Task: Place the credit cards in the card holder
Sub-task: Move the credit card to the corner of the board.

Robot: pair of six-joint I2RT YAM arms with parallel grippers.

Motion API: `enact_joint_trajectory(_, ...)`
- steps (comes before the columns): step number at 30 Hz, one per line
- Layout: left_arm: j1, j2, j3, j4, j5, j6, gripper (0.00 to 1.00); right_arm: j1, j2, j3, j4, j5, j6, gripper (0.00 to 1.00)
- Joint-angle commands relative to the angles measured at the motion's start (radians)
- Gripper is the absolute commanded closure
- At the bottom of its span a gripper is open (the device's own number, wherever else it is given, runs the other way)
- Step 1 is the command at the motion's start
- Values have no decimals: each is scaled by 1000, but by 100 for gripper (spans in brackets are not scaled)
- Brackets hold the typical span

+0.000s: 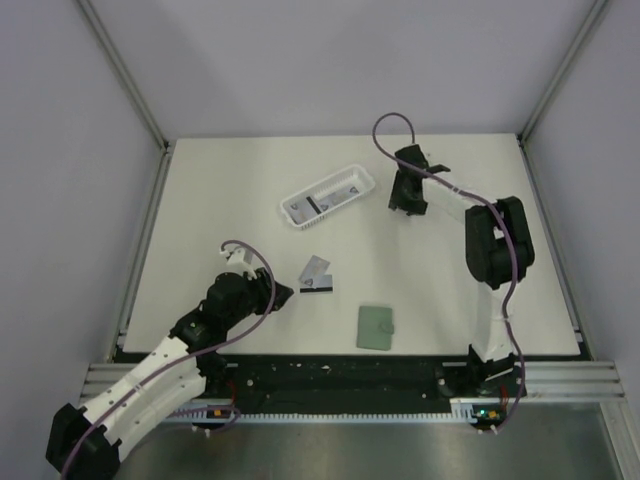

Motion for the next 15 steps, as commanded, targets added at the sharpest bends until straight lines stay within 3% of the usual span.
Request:
enact_joint_trajectory(1, 4, -7, 18, 21, 16, 7, 60, -81, 0, 157, 35, 44, 64, 50)
enact_joint_trajectory(11, 5, 6, 35, 3, 2, 25, 60, -133, 299, 596, -203, 151, 81, 49)
enact_joint_trajectory(15, 5, 9, 41, -2, 2, 31, 60, -141, 365, 644, -246, 183, 86, 49)
